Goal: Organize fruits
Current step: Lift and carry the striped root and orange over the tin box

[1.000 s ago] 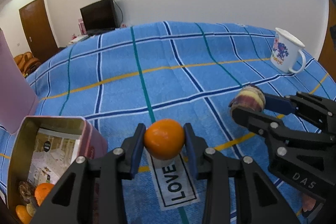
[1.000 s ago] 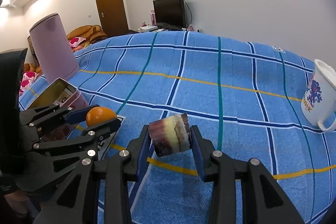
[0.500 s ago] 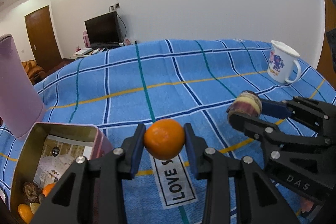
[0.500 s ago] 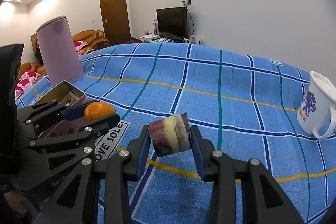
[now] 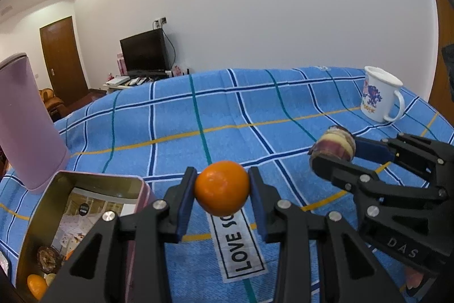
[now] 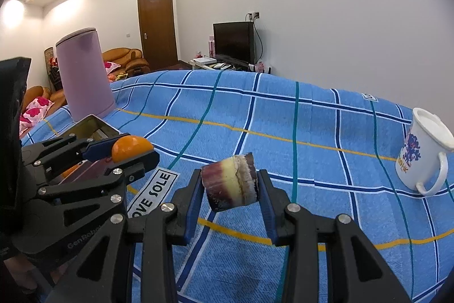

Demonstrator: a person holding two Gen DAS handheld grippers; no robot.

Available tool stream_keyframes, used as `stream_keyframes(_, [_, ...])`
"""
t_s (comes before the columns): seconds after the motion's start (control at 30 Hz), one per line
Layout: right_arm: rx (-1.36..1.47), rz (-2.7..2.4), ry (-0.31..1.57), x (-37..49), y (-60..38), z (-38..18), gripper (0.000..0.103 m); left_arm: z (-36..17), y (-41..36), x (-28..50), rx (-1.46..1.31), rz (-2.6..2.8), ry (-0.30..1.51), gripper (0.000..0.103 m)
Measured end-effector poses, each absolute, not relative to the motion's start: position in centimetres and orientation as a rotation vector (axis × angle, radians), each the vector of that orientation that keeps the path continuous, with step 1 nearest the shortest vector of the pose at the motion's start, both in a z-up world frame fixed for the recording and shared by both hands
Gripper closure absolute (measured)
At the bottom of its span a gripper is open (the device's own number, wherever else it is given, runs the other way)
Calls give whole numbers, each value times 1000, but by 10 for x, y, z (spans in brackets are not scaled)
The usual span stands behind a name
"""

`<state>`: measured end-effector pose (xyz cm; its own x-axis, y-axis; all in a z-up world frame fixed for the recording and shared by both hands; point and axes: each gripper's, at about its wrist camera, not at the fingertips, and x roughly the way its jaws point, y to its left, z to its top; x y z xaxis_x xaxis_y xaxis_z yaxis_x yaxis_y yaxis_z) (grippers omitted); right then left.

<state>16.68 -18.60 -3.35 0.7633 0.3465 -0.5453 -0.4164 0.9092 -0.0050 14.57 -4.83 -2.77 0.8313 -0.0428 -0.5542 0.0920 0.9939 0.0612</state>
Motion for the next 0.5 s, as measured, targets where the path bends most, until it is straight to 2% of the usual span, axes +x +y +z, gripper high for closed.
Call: stream_keyframes(0.5, [-128,418,494,153,-189,-27,63,-21,-43,135,71,-55,523,65])
